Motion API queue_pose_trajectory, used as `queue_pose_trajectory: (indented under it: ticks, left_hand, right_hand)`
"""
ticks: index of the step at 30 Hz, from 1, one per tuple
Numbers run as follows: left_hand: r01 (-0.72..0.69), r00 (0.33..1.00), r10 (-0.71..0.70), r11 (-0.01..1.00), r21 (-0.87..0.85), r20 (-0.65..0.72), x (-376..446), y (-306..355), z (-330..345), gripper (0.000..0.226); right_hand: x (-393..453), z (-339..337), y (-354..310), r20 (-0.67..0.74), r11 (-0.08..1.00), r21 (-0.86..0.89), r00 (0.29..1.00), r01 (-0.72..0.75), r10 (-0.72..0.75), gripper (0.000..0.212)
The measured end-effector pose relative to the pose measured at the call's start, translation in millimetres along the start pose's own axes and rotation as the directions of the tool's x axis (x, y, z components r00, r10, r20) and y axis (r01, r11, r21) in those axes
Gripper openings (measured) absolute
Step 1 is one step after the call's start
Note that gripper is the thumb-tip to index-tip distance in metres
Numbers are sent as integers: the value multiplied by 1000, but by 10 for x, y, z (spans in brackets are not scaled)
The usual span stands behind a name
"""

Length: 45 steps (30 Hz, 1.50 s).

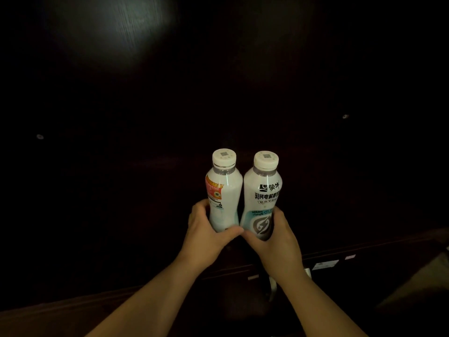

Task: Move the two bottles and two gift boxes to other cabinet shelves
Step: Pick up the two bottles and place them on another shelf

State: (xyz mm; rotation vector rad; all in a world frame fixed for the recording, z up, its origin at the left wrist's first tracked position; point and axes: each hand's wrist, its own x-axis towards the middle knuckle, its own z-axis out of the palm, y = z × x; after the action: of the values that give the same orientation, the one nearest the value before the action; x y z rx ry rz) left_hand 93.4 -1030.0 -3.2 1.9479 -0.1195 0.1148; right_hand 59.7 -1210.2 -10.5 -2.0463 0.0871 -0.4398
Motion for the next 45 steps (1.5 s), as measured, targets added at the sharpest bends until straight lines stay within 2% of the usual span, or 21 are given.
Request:
queue_pose_trajectory:
  ticks: [4, 8, 11, 16, 24, 28, 35, 45]
  left_hand:
    - [0, 1000, 0, 1000, -20, -27, -5, -23, -12, 83]
    - [9, 1000, -8, 1000, -26, 18, -39, -36, -85, 69]
    - [6, 1000, -5, 1000, -25, 23, -40, -37, -80, 70]
    - [5, 1000, -5, 1000, -26, 0, -17, 13, -11, 88]
    - [2, 1000, -2, 993, -119, -1, -38, -68, -96, 68]
    - [-25, 1000, 24, 999, -44, -18, -49, -7, -47, 82]
    - [-36, 999, 38, 998, -47, 26, -84, -11, -97, 63]
    - [-55, 994, 58, 998, -34, 89, -137, 9, -141, 63]
  right_hand:
    - [-4, -1, 9, 4, 1000, -2, 1000, -3, 3, 78]
    - [6, 9, 15, -3, 1000, -16, 1000, 6, -6, 77]
    - [10, 13, 24, -3, 1000, -11, 1000, 13, -13, 76]
    - [2, 18, 28, -4, 999, -8, 999, 32, -32, 77]
    - [0, 10, 39, 5, 1000, 7, 1000, 22, -22, 76]
    - [1, 6, 31, 10, 999, 28, 1000, 23, -24, 75]
    - [1, 9, 38, 18, 999, 32, 1000, 22, -23, 74]
    - [10, 11, 55, 24, 1000, 17, 999, 20, -20, 76]
